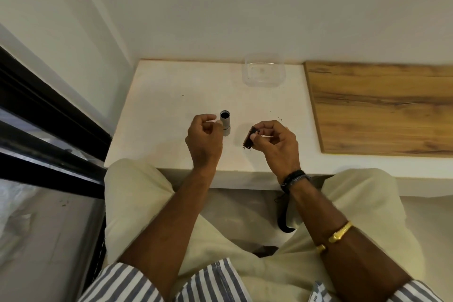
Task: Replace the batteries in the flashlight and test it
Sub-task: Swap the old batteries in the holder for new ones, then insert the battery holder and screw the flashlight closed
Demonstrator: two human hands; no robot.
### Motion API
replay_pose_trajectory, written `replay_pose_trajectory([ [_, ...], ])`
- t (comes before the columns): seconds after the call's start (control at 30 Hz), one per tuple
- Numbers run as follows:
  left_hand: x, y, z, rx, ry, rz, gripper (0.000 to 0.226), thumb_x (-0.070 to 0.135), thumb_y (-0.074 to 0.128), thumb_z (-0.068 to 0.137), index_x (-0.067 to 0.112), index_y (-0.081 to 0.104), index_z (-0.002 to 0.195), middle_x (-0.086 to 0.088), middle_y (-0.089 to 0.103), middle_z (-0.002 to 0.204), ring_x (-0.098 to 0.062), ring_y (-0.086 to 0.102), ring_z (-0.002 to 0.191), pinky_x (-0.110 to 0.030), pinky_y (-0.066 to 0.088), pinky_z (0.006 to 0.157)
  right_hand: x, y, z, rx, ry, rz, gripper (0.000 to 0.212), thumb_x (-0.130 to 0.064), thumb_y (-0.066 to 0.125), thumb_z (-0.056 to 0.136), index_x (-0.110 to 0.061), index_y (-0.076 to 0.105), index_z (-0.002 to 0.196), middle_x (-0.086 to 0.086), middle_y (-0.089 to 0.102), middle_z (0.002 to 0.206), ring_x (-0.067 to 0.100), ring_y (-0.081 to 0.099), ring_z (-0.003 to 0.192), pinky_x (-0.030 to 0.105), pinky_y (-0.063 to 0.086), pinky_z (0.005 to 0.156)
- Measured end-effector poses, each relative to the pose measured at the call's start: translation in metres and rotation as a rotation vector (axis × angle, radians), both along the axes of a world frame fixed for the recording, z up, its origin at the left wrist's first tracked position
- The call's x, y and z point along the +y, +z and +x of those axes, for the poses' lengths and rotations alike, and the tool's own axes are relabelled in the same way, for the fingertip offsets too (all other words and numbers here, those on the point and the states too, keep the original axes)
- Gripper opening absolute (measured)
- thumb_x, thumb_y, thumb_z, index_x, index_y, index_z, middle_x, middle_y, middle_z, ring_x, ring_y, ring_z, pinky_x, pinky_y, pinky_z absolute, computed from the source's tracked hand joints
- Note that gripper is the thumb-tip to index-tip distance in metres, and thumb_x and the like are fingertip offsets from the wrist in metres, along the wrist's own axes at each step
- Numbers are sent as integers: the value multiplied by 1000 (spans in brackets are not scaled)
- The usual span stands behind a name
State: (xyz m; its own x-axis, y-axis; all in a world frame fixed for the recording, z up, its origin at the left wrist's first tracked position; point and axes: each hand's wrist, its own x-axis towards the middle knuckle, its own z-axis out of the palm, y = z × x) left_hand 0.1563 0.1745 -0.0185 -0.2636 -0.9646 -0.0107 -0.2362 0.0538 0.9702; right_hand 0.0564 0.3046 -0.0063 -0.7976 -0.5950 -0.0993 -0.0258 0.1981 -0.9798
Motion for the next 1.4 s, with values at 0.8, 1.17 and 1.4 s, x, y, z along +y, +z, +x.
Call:
replay_pose_trajectory([
  [0.8,-7,-27,-10,-222,-429,-417,30,21,60,97,11,59,126,-5,69,118,-19,60,106,-30,50,89,2,3,1,-358,-74,-168,33,-4,82,80,-11,74,111,-7,77,95,24,76,97,43,60,92],
  [1.17,13,-16,1,-351,-550,-527,25,21,60,96,16,61,120,-2,70,108,-22,58,99,-41,52,81,8,4,-7,-649,-67,-407,29,0,64,95,1,66,124,24,72,118,41,69,113,41,57,100],
  [1.4,15,-14,3,-464,-522,-620,31,22,69,91,13,63,120,-6,72,106,-29,58,99,-46,52,79,9,4,-9,-550,-56,-359,38,7,77,79,-1,71,115,21,72,118,36,70,113,38,58,96],
])
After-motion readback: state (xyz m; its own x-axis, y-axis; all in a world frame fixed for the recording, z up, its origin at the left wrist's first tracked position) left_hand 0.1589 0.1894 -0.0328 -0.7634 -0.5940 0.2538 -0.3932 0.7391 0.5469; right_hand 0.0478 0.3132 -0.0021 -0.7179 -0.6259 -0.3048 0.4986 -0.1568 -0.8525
